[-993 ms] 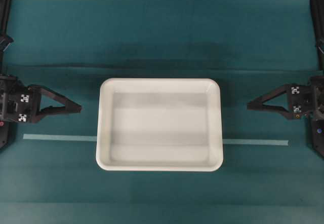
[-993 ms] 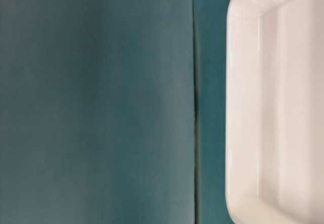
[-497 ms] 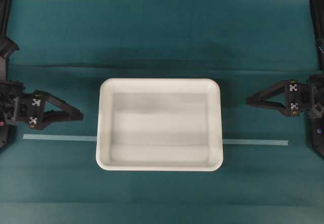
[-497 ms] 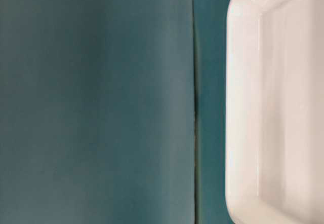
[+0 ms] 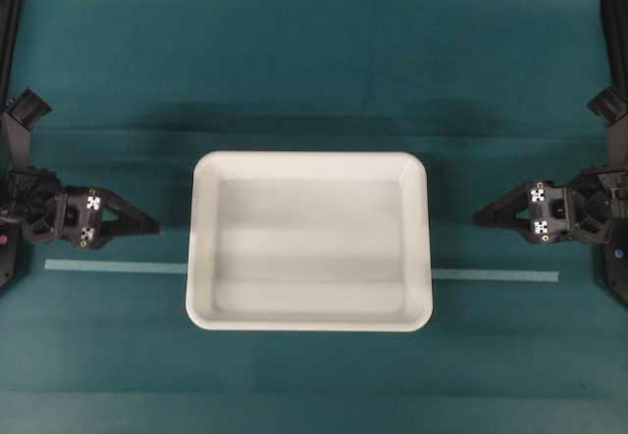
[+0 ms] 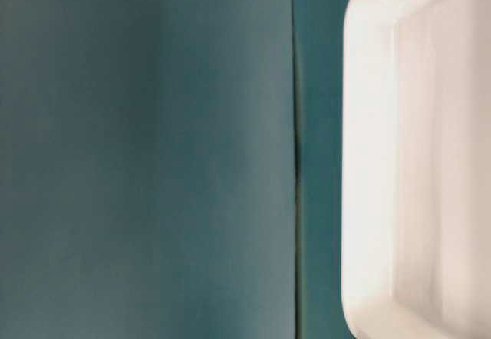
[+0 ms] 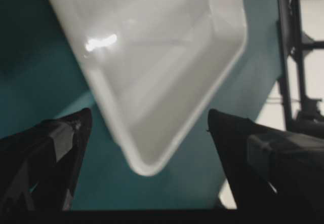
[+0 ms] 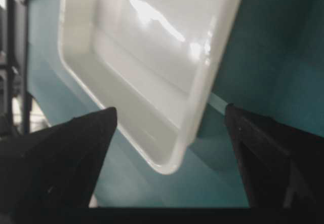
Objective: Lift the white case with both hands.
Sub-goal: 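Lower both grippers onto the tray's left and right rims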
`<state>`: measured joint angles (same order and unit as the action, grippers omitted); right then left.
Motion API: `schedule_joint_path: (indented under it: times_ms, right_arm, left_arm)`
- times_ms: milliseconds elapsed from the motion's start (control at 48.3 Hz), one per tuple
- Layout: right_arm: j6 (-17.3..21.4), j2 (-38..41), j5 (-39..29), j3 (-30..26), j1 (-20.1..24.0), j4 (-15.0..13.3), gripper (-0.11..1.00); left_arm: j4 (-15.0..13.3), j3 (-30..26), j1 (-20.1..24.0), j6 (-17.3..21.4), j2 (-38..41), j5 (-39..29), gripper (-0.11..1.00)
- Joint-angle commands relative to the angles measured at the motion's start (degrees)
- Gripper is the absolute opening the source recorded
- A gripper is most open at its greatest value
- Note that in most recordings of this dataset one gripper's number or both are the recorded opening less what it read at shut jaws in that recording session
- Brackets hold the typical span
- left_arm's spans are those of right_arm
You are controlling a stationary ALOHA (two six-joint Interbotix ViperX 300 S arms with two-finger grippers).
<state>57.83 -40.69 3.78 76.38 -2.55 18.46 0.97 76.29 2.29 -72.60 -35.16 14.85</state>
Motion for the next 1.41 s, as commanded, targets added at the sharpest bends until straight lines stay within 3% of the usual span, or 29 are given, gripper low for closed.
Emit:
schedule_joint_path:
  times_ms: [0,228,373,600,828,1014,1387]
  right_arm:
    - [0.70,3.78,4.75,1.32,1.23,0.88,0.91]
    - [6.86,10.72,17.14,4.75,4.39,0.97,0.91]
    - [7.65,16.88,22.94,4.04,6.06,0.88,0.91]
    - [8.09,27.95,31.64,0.00,6.86,0.88,0.91]
    - [8.00,35.24,33.13,-3.60,8.17,0.88,0.91]
    - [8.17,35.68,34.63,-3.78,8.17,1.05,0.91]
    - [9.76,38.41,36.91,-4.57,8.00,1.05,0.91]
  left_arm:
    - [0.26,0.70,0.35,0.18,4.48,5.27,0.98]
    - [0.26,0.35,0.35,0.26,13.89,14.77,0.98]
    - [0.26,0.26,0.09,0.26,18.63,20.39,0.98]
    - [0.26,-0.26,0.09,0.44,21.88,22.94,0.98]
    - [0.26,-3.34,0.00,1.05,27.95,24.79,0.97]
    - [0.26,-6.33,-0.18,2.72,31.29,24.87,0.97]
    - [0.18,-6.59,-0.88,2.90,31.90,24.79,0.97]
